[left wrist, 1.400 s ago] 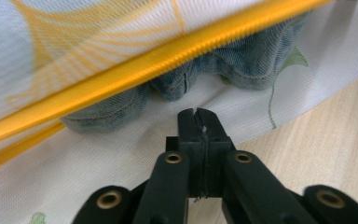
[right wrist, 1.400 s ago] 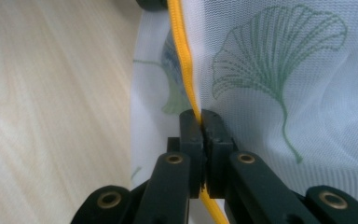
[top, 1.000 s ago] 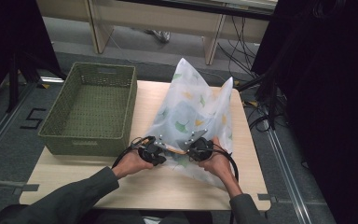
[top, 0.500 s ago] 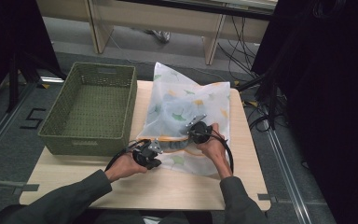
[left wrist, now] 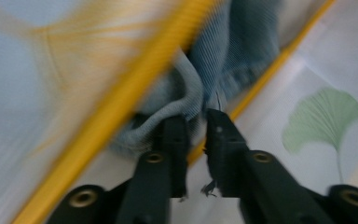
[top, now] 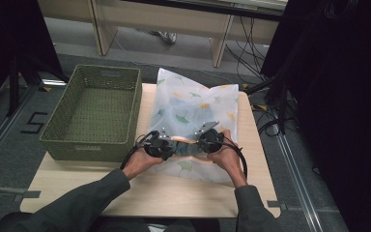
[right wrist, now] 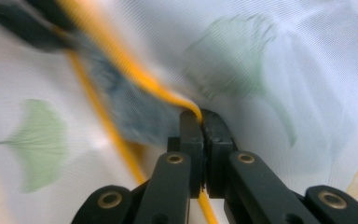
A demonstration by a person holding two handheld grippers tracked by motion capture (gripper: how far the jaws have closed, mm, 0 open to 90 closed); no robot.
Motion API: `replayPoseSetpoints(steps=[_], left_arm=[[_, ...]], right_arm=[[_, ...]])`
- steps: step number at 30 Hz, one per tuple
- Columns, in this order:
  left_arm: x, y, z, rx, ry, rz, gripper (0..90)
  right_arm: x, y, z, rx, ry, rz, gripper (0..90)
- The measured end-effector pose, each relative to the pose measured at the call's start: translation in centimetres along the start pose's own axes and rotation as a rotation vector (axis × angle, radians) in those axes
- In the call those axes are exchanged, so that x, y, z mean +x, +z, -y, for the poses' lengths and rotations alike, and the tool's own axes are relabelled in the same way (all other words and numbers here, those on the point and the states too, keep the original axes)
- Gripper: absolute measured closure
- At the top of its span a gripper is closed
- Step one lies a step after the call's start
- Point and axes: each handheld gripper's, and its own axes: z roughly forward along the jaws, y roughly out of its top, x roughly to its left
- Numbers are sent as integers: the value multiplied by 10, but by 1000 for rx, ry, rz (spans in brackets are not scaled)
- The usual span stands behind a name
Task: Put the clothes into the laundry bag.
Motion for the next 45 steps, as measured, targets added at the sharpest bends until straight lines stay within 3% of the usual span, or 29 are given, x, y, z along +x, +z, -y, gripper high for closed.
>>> replayPoseSetpoints(steps=[1,2,4,5,7,9,12,15,19,20,21,26,32,33,35,37,38,39,40,42,43,44,45], left_arm=[[2,3,-3,-9,15,-13,833],[4,7,-7,-9,11,-29,858],[7,13,-12,-27,-52,-28,890],[8,15,-13,-37,-72,-23,890],[6,18,-15,-36,-68,-31,890],[6,19,-13,-35,-70,-31,890],[6,16,-11,-44,-93,-13,875],[4,6,-8,-20,-60,11,823],[-4,-21,4,-8,14,45,760],[-5,-27,7,-14,22,51,750],[-6,-34,11,-28,14,53,733],[-6,-51,15,-33,18,68,682],[-2,-65,23,-21,7,85,649],[-2,-66,25,-13,-7,88,643],[-1,-69,27,-9,-7,100,634],[-2,-72,29,-21,-26,96,622],[-1,-74,30,-20,-18,102,619],[-2,-75,30,-22,-22,96,616],[-1,-77,30,-16,1,95,612],[-1,-78,31,-25,-16,100,598],[-1,-79,31,-23,-17,92,593],[-1,-80,31,-25,-25,92,587],[0,-80,31,-25,-12,96,583]], right_arm=[[5,-6,-2,2,25,3,895],[9,-11,-4,-2,15,-3,895],[16,-22,-9,-23,2,-43,896],[18,-25,-10,-32,-17,-42,896],[25,-30,-12,-30,-29,-60,896],[29,-26,-10,-21,-38,-97,896],[36,-3,0,54,-72,-126,895],[42,11,7,120,-62,-127,895],[39,12,10,122,-50,-119,891],[38,13,11,108,-76,-116,891],[38,12,12,123,-58,-113,891],[43,11,13,148,-72,-129,887],[41,5,16,142,-72,-91,838],[40,3,14,111,-98,-83,789],[45,-3,10,65,-88,-61,773],[49,-4,4,29,-151,-15,709],[52,-4,-1,-6,-156,17,689],[56,-2,-4,-8,-157,26,684],[58,-1,-6,-6,-163,39,675],[62,8,-12,14,-216,84,688],[63,11,-12,50,-217,102,726],[60,15,-14,48,-258,111,799],[61,14,-15,54,-210,91,866]])
